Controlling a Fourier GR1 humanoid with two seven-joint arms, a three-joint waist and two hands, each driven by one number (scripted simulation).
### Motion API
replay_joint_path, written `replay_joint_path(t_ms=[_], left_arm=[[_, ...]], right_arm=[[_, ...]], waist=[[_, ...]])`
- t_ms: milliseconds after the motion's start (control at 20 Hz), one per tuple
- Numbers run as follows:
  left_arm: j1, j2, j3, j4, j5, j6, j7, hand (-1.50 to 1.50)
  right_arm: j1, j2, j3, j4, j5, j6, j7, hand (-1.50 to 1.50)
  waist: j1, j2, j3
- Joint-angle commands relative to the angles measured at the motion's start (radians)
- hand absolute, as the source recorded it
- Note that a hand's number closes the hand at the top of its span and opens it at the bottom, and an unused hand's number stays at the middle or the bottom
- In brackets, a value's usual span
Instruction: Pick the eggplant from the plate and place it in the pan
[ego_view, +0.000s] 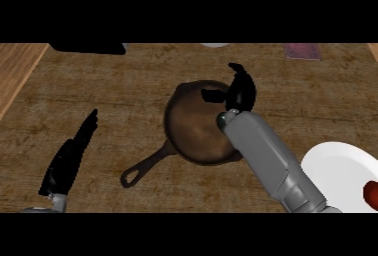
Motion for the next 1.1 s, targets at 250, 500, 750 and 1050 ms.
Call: replay_joint_path(t_ms=[250, 500, 750, 1050], left_arm=[[0.003, 0.013, 0.047, 0.032, 0.010, -0.005, -0.028, 0.00], [0.069, 0.010, 0.046, 0.013, -0.005, 0.009, -0.019, 0.00], [0.060, -0.010, 0.065, 0.022, 0.005, 0.018, -0.012, 0.00], [0.076, -0.002, 0.082, 0.023, 0.002, 0.007, -0.012, 0.00]], right_arm=[[-0.020, 0.005, -0.086, 0.041, -0.055, -0.408, -0.153, -1.50], [0.071, 0.003, -0.185, -0.023, -0.053, -0.484, -0.205, -1.50], [0.396, -0.012, -0.139, -0.332, -0.060, -0.478, -0.356, -1.50], [0.744, -0.104, -0.029, -0.706, 0.019, -0.382, -0.307, -1.50]], waist=[[-0.026, -0.012, -0.002], [-0.067, -0.025, -0.003], [-0.103, -0.033, -0.003], [-0.117, -0.036, -0.004]])
